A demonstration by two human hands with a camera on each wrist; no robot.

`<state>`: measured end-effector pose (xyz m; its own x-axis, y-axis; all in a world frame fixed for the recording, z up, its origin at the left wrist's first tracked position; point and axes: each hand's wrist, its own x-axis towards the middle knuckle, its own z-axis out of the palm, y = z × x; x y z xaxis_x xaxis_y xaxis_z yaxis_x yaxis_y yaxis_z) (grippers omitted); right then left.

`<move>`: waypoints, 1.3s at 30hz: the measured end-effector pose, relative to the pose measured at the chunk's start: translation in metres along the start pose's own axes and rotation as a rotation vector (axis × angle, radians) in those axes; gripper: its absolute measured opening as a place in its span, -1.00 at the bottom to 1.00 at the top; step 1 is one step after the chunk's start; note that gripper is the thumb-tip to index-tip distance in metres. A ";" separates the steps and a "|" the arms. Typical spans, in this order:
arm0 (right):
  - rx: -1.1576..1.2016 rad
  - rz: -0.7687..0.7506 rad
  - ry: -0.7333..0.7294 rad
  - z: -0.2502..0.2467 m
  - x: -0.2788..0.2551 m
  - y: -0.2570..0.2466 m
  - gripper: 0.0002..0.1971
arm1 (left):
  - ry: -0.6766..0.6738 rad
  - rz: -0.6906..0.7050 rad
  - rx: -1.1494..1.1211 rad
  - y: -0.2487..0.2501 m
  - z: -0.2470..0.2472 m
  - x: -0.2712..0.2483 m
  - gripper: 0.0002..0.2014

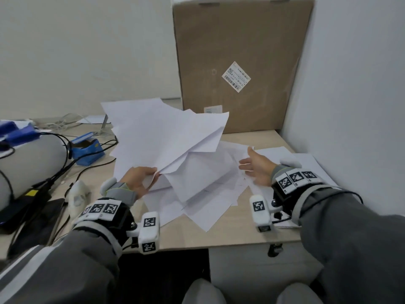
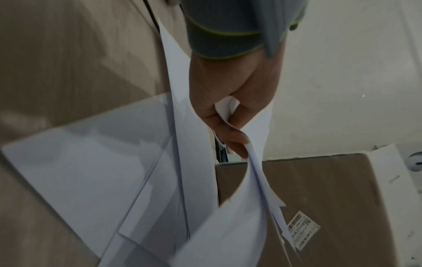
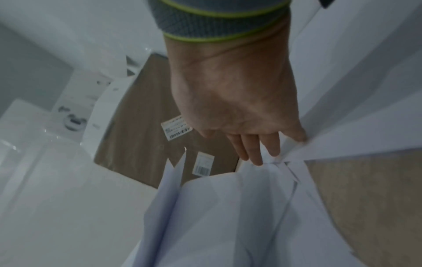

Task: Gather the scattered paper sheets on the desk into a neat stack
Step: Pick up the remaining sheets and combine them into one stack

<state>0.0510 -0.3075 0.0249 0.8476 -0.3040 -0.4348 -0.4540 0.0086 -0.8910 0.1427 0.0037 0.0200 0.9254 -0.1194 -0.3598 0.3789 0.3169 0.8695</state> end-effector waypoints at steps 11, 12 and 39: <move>0.214 -0.185 -0.184 -0.025 -0.026 -0.042 -0.27 | -0.278 0.089 0.216 -0.002 -0.009 -0.011 -0.62; 0.203 -0.184 -0.181 -0.024 -0.027 -0.041 -0.41 | -0.308 0.089 0.235 -0.004 -0.010 -0.010 -0.58; 0.544 -0.375 -0.027 -0.003 -0.005 -0.023 -0.51 | -0.347 0.288 0.111 0.010 0.019 0.000 -0.60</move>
<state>0.0561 -0.3092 0.0480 0.9309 -0.3566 -0.0787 0.0713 0.3889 -0.9185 0.1469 -0.0112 0.0356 0.9345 -0.3554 0.0204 0.0869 0.2833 0.9551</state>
